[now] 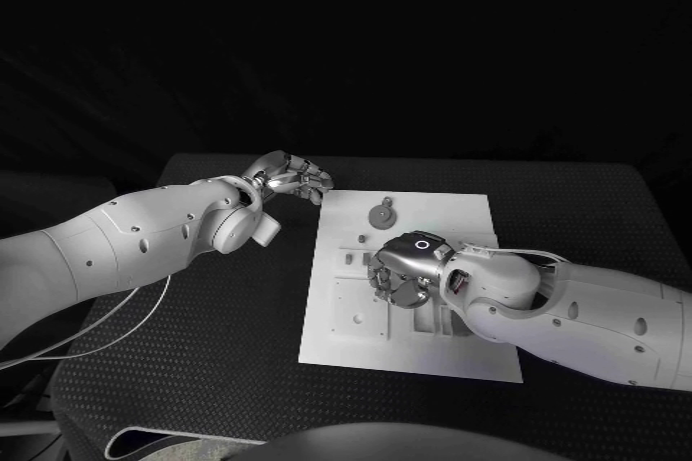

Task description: Assemble the parts on the task board

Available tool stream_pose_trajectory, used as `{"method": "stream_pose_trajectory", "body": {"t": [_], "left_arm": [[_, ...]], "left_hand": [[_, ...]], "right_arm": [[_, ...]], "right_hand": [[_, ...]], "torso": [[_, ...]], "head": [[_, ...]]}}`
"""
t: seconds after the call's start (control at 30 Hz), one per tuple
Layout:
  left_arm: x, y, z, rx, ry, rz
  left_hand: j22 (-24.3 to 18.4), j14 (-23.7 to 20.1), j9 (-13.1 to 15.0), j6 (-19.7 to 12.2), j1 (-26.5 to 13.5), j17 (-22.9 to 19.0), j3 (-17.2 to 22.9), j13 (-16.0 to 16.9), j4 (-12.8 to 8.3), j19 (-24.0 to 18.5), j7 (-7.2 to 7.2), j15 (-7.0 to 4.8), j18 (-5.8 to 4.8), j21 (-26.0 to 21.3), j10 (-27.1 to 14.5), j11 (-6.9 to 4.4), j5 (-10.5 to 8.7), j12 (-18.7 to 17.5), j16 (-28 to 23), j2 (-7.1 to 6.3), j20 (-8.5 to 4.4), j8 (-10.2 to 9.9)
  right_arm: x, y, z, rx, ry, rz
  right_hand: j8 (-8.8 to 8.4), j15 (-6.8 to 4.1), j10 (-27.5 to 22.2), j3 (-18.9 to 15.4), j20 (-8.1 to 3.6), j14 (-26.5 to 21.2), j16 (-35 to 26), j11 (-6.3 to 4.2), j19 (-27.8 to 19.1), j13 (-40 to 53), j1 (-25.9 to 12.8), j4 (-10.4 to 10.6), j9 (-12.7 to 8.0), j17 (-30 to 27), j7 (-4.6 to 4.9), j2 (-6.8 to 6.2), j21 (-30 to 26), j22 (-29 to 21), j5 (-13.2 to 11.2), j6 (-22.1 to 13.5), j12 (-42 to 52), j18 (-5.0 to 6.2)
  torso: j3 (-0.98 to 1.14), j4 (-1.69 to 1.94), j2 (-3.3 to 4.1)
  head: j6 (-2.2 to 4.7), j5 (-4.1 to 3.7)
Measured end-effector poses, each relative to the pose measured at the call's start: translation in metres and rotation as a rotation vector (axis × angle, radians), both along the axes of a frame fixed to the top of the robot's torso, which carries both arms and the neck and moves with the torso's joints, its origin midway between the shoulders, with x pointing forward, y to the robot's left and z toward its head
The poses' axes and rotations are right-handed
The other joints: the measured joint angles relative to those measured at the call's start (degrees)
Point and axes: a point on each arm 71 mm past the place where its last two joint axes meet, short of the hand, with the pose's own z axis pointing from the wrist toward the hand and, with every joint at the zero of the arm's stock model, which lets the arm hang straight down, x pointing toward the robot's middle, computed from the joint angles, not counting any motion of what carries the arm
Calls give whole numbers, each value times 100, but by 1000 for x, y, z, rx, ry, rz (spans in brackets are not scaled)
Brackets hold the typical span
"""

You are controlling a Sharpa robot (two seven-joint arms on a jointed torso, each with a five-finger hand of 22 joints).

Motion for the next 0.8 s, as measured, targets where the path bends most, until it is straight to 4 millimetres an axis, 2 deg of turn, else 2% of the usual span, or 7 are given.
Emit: {"method": "stream_pose_trajectory", "body": {"t": [0.8], "left_arm": [[0,0,0,0,1,-1]], "left_hand": [[-4,0,1,0,0,9,0,0,0,0,0,0,0,0,0,0,0,0,0,0,0,0]], "right_arm": [[1,3,-10,-27,1,6]], "right_hand": [[6,11,0,11,-12,11,0,0,13,11,1,10,3,4,18,0,0,4,-21,0,0,0]], "torso": [[-2,-3,-1]], "head": [[-52,50]]}}
